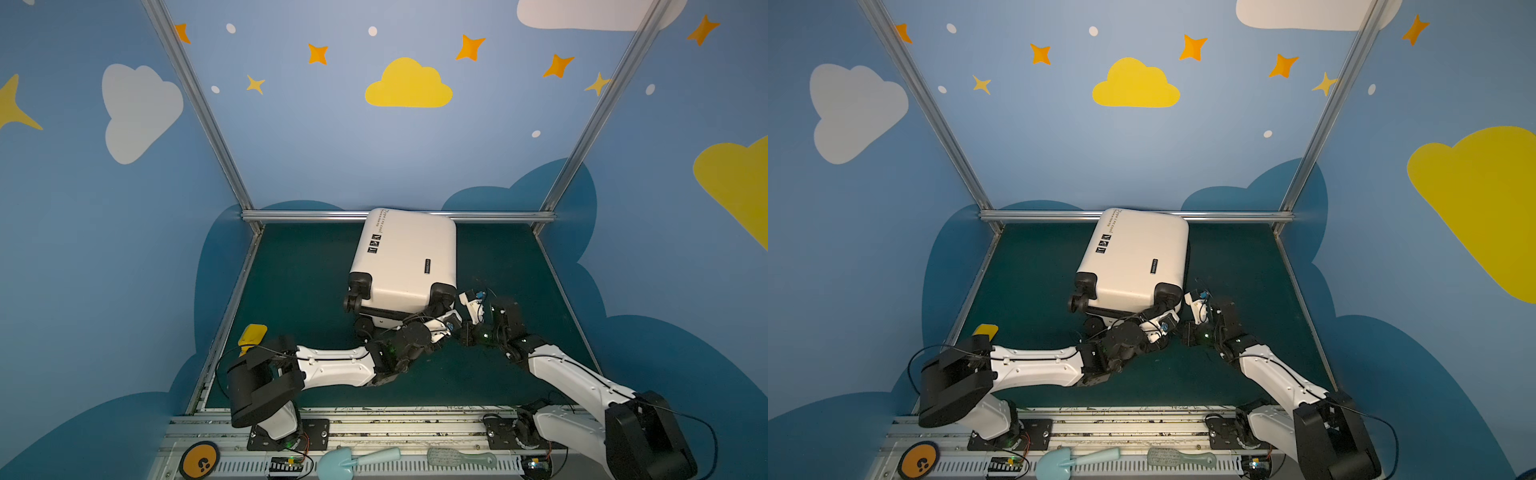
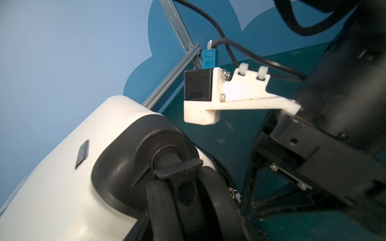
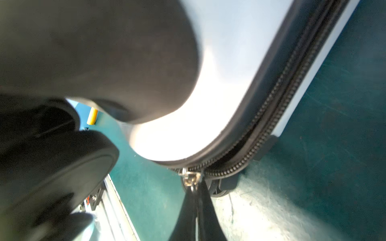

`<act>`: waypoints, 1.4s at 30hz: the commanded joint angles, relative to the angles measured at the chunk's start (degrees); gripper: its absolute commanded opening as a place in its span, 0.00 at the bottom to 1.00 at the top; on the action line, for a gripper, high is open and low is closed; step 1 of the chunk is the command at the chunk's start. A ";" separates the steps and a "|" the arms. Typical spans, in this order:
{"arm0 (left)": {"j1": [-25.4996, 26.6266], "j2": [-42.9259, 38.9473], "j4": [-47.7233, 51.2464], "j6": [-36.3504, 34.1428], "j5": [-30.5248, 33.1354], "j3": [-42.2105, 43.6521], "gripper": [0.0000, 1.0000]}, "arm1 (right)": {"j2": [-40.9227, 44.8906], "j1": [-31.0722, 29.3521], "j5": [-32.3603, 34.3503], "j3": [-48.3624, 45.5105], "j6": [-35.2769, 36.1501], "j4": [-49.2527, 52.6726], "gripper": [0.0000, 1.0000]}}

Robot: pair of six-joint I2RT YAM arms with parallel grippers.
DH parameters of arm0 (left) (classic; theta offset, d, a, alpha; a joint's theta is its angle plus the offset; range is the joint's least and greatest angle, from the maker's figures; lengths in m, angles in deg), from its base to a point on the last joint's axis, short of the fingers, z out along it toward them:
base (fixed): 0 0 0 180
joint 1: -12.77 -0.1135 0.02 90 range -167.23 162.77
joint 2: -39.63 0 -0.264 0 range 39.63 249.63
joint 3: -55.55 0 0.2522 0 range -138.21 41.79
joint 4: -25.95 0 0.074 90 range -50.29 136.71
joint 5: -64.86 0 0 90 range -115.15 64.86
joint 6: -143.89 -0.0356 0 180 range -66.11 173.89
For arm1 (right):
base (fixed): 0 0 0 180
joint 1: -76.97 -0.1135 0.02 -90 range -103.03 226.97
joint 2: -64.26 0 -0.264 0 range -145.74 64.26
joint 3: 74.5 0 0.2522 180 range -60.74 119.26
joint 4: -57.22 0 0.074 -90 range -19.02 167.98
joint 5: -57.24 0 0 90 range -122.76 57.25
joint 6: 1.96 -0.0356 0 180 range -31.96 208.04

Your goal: Pack the luggage

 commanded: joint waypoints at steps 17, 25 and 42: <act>-1.11 -2.49 -0.56 1.36 -3.60 -1.58 0.03 | -3.24 4.47 16.26 4.18 -4.58 8.84 0.00; -0.34 -3.72 -0.96 1.41 -4.96 -0.93 0.03 | -9.57 7.24 18.53 9.92 -6.28 8.04 0.00; 2.13 -5.17 -1.13 3.25 -5.83 0.43 0.03 | -32.86 14.55 15.37 35.81 -3.49 6.65 0.00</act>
